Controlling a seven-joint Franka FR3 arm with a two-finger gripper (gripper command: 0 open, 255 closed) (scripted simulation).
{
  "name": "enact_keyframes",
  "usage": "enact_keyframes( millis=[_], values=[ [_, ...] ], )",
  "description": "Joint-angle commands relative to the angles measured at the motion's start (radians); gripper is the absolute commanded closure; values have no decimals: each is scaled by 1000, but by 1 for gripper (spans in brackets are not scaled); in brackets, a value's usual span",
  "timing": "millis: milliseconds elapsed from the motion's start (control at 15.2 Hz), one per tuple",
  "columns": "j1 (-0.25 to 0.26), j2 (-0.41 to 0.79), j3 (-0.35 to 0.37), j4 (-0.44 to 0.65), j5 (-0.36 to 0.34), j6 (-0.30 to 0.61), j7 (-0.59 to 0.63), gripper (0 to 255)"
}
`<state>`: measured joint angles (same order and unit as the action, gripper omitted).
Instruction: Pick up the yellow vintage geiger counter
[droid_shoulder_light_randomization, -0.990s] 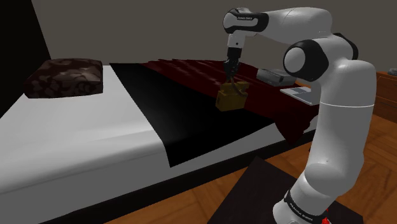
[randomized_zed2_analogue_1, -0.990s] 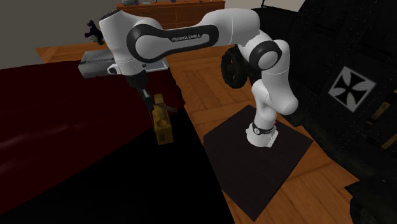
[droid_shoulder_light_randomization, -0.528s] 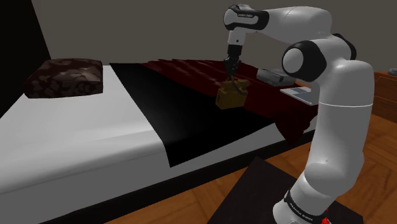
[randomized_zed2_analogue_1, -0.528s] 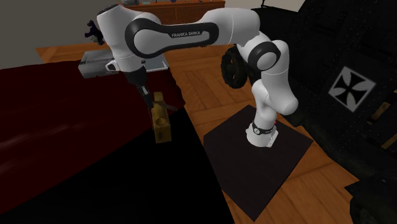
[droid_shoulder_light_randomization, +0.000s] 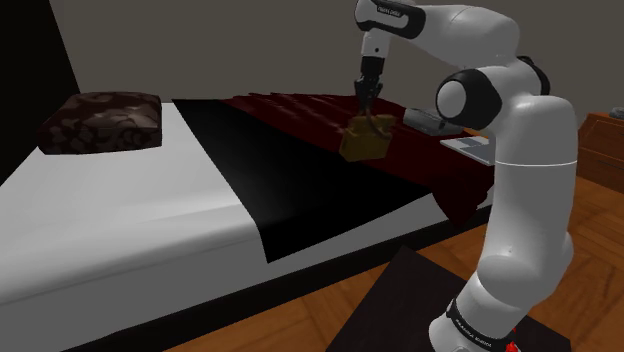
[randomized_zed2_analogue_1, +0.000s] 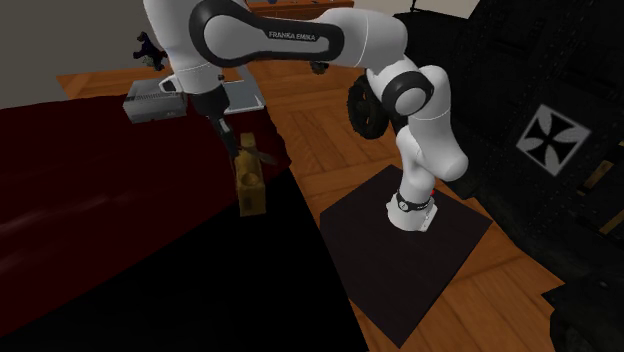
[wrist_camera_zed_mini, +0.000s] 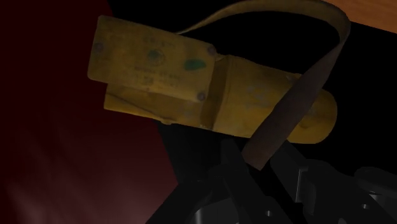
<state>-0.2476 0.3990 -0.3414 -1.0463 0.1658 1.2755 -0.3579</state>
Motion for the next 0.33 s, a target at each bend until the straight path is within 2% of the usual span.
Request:
enact_keyframes(
  millis=[0, 132, 264],
  values=[
    [-14, 31, 1, 80, 11, -48, 0, 255],
    [-29, 61, 2, 157, 22, -95, 2, 255],
    [-30, 63, 2, 163, 22, -99, 2, 255]
  ],
)
